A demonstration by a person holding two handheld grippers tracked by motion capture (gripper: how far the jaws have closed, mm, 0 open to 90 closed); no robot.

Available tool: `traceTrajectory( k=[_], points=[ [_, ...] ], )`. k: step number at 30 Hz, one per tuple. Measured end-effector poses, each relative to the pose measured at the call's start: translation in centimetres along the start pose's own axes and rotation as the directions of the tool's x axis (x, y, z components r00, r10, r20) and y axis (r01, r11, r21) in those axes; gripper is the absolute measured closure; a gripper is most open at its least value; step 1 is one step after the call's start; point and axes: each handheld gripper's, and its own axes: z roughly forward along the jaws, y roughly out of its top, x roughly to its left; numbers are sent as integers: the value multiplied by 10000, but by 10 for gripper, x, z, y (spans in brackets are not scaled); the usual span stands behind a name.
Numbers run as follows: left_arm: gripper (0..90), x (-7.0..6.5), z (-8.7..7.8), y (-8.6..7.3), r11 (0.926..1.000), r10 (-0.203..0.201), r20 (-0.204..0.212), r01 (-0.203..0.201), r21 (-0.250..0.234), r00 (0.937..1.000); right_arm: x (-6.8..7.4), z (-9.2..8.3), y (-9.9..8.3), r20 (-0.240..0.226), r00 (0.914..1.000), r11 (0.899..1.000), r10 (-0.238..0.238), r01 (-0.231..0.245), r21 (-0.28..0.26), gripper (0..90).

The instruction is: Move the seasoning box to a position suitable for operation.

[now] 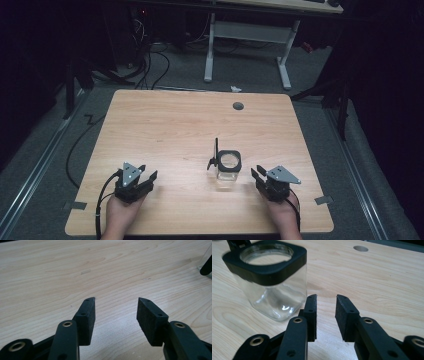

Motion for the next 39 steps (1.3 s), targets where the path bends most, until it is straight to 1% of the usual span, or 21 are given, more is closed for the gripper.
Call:
traceTrajectory(
  k=[3,6,8,9,12,13,18,25,27,28,30,31,32,33,34,35,37,39],
  points=[
    [487,0,2,-1,10000,53,-76,-52,82,10000,0,-1,-1,56,10000,10000,-44,43,23,706],
    [484,1,2,0,9999,29,-82,-28,97,10000,-1,-4,-2,75,9999,9999,114,-114,-11,703],
    [487,1,2,0,9999,-4,-42,5,117,10000,-2,-4,-1,95,9999,9999,93,-92,-40,703],
    [488,2,1,0,9999,9,-95,-8,152,10000,-2,-5,-1,123,9999,9999,121,-120,-60,703],
    [494,3,1,-1,9998,-23,-63,25,192,10000,-3,-4,-2,113,9998,9998,186,-186,-36,703],
    [497,4,1,-1,9997,-92,-76,93,205,9999,-3,-4,-2,109,9998,9998,189,-189,-11,703],
    [515,6,1,-2,9996,-170,-130,173,209,9998,-5,-3,-1,60,9997,9998,217,-217,-48,704],
    [516,6,-2,-4,9997,-131,-255,137,215,9996,-7,-2,1,4,9997,9997,236,-236,-93,712],
    [518,7,-3,-5,9996,-141,-300,149,244,9995,-7,0,2,-5,9996,9996,266,-266,-114,737],
    [521,7,-4,-6,9996,-163,-290,169,232,9994,-7,1,3,-24,9996,9996,291,-291,-50,774],
    [529,7,-5,-7,9994,-229,-318,237,238,9992,-6,7,5,-87,9996,9995,280,-279,132,899],
    [535,7,-6,-8,9994,-242,-334,250,241,9991,-6,11,7,-100,9996,9995,266,-264,200,900],
    [539,7,-6,-8,9994,-242,-334,250,241,9991,-6,11,7,-100,9996,9995,266,-264,200,900],
    [540,7,-6,-8,9993,-286,-426,296,237,9987,-5,25,10,-306,9986,9978,433,-417,510,900],
    [540,7,-6,-8,9993,-286,-426,296,237,9987,-5,25,10,-306,9986,9978,433,-417,510,900],
    [541,6,-6,-9,9992,-314,-424,323,214,9986,-1,38,11,-369,9989,9969,304,-276,741,900],
    [540,6,-7,-9,9993,-303,-427,313,210,9986,2,46,12,-327,9993,9964,156,-129,832,900],
    [541,4,-5,-9,9993,-253,-347,262,270,9991,2,50,14,-304,9995,9974,-27,49,723,900]
  ],
)
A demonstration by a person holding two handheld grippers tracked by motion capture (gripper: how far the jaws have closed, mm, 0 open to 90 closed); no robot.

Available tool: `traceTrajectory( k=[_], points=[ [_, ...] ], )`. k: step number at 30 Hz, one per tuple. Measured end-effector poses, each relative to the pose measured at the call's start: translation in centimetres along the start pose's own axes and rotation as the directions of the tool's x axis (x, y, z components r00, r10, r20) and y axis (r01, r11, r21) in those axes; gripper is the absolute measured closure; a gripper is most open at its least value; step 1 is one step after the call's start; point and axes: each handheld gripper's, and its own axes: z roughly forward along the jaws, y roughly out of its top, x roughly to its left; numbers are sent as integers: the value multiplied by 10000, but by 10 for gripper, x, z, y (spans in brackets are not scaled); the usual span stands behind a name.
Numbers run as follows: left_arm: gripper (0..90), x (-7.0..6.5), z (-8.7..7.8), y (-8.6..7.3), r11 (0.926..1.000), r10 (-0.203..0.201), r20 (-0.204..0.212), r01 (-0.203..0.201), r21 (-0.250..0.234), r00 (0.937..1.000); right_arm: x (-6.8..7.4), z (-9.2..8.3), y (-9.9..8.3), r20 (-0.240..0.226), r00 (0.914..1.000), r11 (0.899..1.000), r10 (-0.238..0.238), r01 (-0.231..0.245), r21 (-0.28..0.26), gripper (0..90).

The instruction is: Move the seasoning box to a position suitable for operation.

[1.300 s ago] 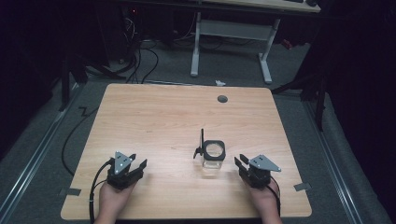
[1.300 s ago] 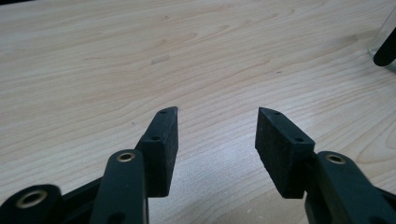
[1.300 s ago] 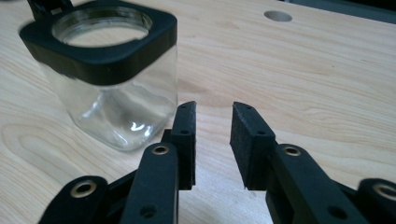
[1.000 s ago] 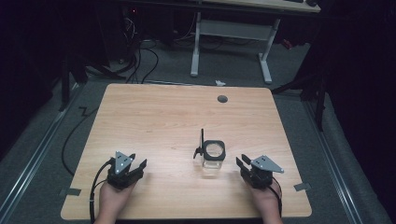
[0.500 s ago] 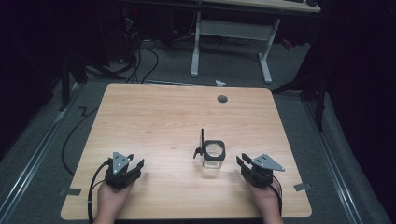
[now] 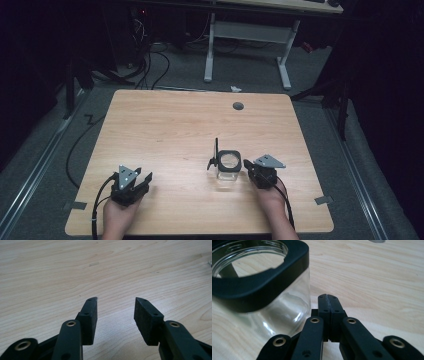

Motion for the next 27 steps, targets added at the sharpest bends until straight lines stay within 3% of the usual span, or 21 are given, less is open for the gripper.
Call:
traceTrajectory(
  k=[7,12,27],
  points=[
    [542,0,2,1,10000,-20,78,20,-17,10000,-6,11,17,-48,9999,9999,-103,102,-95,900],
    [544,2,-1,1,9999,-113,63,113,-123,9999,2,15,22,-172,9991,9993,-380,379,-41,900],
    [547,1,0,1,9998,-160,81,161,-142,9998,20,3,19,-575,9959,9975,-698,695,-81,900]
  ],
)
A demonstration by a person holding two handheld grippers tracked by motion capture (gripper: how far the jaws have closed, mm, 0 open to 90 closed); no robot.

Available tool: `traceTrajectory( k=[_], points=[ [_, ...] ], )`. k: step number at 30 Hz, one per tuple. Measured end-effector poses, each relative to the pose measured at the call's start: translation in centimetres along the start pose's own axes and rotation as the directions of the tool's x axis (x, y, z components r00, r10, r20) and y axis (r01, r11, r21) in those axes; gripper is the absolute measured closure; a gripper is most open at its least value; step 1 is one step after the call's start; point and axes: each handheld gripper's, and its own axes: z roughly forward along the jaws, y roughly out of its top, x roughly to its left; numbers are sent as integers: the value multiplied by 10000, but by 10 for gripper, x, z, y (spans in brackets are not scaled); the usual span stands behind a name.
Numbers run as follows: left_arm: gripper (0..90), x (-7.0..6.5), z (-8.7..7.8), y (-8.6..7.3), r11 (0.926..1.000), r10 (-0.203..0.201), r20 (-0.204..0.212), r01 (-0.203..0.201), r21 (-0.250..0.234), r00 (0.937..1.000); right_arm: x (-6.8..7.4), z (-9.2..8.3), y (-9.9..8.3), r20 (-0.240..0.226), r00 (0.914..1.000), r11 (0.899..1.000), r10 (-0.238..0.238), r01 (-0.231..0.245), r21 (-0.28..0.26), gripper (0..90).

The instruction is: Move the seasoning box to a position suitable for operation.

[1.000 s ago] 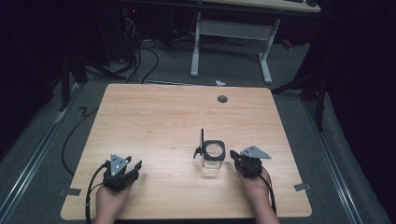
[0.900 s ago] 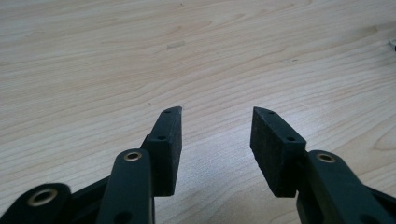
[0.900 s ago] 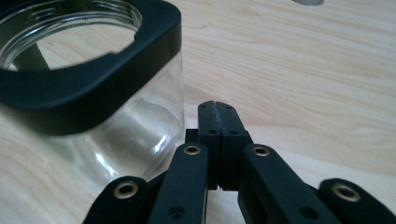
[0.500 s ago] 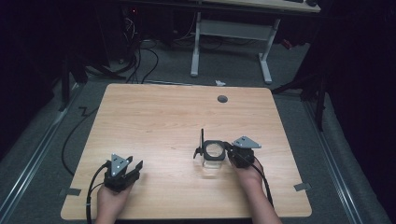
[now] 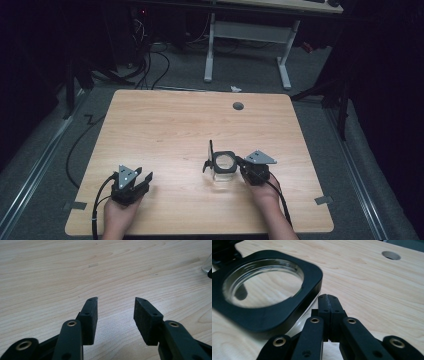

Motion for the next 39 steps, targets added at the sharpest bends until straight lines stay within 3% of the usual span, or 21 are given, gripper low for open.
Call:
traceTrajectory(
  k=[9,19,21,29,35,39],
  points=[
    [549,-3,1,1,9999,-130,8,130,-30,9999,27,-12,-6,-545,9977,9991,-403,396,-135,900],
    [596,-11,9,10,9999,-88,97,89,-112,9999,65,-18,-6,-1404,9863,9960,-861,818,-360,900],
    [628,-14,12,17,9998,125,117,-123,-168,9999,73,-16,-6,-1641,9819,9951,-945,885,-436,900],
    [771,-26,29,63,9971,109,920,-39,-759,9957,75,-11,-7,-1615,9830,9959,-868,812,-409,900],
    [878,-42,34,82,9946,173,1356,-31,-1038,9906,69,-7,-6,-1623,9857,9985,-447,391,-374,900],
    [900,-52,32,87,9927,284,1625,-88,-1204,9863,69,-4,-7,-1537,9873,9989,-397,353,-310,900]
  ],
)
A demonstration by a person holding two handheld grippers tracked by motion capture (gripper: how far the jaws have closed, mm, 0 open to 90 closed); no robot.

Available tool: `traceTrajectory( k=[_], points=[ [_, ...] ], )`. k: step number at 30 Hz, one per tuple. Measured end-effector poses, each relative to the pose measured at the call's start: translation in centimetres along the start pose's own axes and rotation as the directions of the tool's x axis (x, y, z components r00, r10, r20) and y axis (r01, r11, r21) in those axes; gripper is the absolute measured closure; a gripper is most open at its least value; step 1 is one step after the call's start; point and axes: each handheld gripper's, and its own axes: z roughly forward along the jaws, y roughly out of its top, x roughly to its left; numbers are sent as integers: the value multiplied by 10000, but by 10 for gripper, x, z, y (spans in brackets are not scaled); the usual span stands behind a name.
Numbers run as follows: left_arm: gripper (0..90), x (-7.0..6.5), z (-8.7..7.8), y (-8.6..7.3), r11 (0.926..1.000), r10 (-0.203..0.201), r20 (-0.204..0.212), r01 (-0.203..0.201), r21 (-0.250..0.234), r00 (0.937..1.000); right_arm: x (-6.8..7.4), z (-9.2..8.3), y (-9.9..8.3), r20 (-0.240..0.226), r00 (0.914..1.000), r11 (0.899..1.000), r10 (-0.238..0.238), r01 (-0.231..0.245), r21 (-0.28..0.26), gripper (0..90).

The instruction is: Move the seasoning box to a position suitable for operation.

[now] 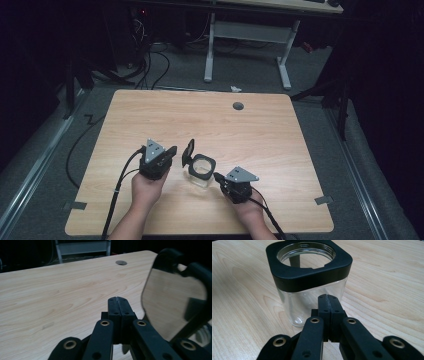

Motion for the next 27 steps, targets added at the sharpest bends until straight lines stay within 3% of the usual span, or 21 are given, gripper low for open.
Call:
traceTrajectory(
  k=[11,27],
  points=[
    [900,-17,-3,8,9997,56,559,-43,-222,9984,5,-3,0,-5,10000,9998,-36,36,-206,900],
    [900,-45,11,-7,9978,517,1170,-562,354,9918,7,-4,0,-17,9999,9995,-115,114,-290,900]
  ],
)
